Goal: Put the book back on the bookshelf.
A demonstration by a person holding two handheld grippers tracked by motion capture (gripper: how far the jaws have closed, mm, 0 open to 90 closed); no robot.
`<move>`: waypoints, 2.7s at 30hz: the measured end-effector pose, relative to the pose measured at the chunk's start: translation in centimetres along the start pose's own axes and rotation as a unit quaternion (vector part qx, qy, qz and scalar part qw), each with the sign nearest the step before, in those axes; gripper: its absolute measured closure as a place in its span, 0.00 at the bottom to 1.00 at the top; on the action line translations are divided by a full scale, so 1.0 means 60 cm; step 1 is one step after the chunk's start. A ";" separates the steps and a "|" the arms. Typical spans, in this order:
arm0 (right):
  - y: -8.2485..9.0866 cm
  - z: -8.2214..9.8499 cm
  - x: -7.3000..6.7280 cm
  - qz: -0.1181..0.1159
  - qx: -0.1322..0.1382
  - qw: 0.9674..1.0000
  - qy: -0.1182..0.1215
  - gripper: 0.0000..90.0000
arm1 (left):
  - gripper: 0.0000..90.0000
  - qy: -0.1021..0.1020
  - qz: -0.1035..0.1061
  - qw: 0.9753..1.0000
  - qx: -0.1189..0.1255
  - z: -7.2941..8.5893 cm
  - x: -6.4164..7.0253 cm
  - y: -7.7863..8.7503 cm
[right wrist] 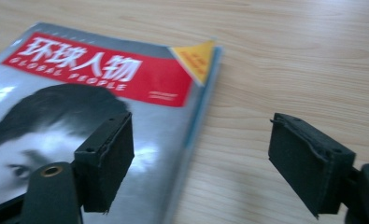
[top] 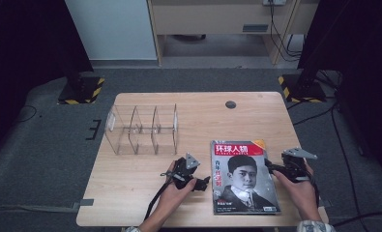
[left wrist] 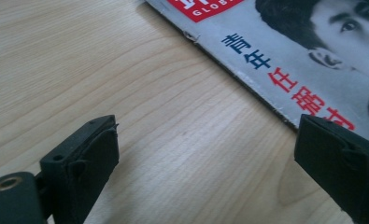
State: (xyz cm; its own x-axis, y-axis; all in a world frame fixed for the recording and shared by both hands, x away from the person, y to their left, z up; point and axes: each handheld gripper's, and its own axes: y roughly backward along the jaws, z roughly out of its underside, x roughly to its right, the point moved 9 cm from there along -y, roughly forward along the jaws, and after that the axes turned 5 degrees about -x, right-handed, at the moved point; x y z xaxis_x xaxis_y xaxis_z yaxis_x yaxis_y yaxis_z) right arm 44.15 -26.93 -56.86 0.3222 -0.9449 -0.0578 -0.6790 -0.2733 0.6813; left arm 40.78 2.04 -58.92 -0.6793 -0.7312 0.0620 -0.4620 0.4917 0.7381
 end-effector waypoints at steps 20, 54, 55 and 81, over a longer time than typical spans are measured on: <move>-0.034 0.025 -0.045 -0.042 -0.050 0.997 0.037 0.16 | 0.21 -0.035 0.022 0.999 0.019 -0.021 0.088 -0.008; 0.004 -0.003 -0.073 -0.082 0.012 0.996 0.030 0.44 | 0.26 -0.063 0.045 0.997 0.003 -0.007 0.115 -0.028; 0.013 -0.007 -0.082 -0.092 0.020 0.995 0.037 0.48 | 0.26 -0.064 0.046 0.997 0.003 -0.007 0.115 -0.028; 0.021 0.015 -0.089 -0.081 -0.006 0.992 0.096 0.63 | 0.26 -0.062 0.046 0.997 0.003 -0.006 0.115 -0.028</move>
State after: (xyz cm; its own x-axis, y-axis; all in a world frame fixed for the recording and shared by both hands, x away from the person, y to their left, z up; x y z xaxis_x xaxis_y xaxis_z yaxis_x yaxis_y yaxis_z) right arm 40.98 -22.40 -56.37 0.5476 -0.8363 -0.0281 -0.6006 -0.4162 0.6827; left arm 37.07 -4.03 -59.46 -0.7840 -0.6192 0.0445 -0.3983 0.5566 0.7291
